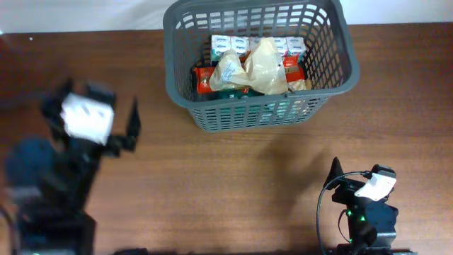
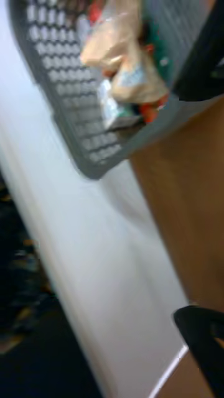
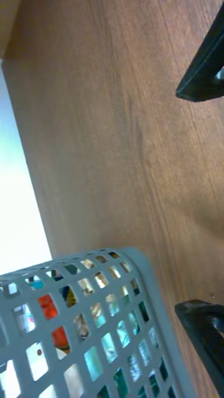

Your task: Pack container

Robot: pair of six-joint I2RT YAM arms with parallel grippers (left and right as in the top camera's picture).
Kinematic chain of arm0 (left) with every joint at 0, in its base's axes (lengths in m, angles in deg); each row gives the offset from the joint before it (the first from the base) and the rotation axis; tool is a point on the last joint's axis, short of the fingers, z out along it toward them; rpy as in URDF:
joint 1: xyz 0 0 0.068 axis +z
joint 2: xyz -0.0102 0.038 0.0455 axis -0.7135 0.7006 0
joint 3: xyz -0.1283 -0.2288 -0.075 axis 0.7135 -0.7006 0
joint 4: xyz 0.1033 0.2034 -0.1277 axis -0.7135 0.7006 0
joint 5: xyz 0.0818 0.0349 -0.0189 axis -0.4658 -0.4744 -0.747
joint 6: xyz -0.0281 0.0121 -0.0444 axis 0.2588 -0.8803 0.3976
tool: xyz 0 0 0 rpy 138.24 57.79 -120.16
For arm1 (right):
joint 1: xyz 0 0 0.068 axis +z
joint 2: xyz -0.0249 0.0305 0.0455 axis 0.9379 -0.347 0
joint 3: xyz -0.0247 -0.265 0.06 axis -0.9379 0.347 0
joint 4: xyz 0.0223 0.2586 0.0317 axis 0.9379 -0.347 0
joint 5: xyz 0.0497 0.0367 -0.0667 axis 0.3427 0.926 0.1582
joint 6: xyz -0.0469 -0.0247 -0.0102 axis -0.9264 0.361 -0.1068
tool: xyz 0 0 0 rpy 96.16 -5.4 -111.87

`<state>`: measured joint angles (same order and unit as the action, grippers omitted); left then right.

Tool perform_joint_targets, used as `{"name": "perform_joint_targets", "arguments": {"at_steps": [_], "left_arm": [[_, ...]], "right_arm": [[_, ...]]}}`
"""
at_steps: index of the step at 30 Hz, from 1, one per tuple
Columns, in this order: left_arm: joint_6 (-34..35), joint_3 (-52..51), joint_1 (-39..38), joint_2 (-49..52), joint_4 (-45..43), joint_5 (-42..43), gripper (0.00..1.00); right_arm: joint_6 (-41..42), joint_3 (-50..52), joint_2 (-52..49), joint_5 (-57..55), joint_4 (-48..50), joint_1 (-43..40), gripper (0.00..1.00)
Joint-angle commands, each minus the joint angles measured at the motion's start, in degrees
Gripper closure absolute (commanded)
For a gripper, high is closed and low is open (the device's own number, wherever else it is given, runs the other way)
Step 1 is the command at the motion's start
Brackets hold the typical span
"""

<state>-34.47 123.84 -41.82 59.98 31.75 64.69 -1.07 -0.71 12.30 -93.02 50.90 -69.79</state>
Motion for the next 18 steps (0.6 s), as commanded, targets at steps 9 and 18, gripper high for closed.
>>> {"name": "perform_joint_targets", "arguments": {"at_steps": [9, 18], "left_arm": [[0.28, -41.59, -3.15, -24.46, -18.1, 2.8, 0.01], [0.28, -58.14, -5.42, -38.29, -29.46, 2.78, 0.01]], "right_arm": [[0.31, 0.44, 0.63, -0.9, 0.15, 0.42, 0.01], [0.31, 0.44, 0.63, -0.9, 0.15, 0.42, 0.01]]}}
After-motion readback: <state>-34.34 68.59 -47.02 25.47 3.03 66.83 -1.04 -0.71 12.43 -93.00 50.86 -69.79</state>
